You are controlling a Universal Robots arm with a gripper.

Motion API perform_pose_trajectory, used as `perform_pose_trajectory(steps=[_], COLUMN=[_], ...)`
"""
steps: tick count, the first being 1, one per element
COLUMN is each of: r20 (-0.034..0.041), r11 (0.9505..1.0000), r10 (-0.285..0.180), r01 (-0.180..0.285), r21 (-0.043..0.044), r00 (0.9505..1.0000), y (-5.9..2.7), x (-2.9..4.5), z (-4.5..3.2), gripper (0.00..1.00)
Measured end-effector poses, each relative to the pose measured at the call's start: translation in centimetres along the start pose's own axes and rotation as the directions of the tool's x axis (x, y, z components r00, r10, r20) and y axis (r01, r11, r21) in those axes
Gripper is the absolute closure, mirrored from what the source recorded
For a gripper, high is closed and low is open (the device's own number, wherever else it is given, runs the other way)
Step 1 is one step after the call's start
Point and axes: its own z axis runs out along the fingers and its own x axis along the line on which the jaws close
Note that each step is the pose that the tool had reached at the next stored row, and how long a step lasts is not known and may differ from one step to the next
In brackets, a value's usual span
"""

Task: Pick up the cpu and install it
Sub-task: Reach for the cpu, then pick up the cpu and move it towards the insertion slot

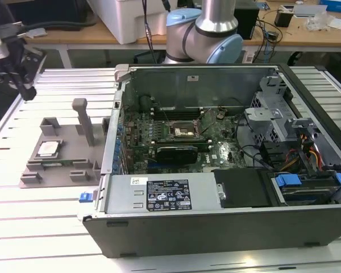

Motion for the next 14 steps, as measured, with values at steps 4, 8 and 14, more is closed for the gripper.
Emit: perform_pose_trajectory(steps=[4,8,14], r20=[-0.0001,-0.0001,-0.0001], r11=[1.0000,1.0000,1.0000], r10=[0.000,0.000,0.000], r01=[0.000,0.000,0.000], r21=[0.0001,0.0001,0.0005], r00=[1.0000,1.0000,1.0000], y=[-0.17,-0.30,-0.31], x=[2.22,3.97,4.08], z=[0.11,0.10,0.10], gripper=[0.89,0.89,0.40])
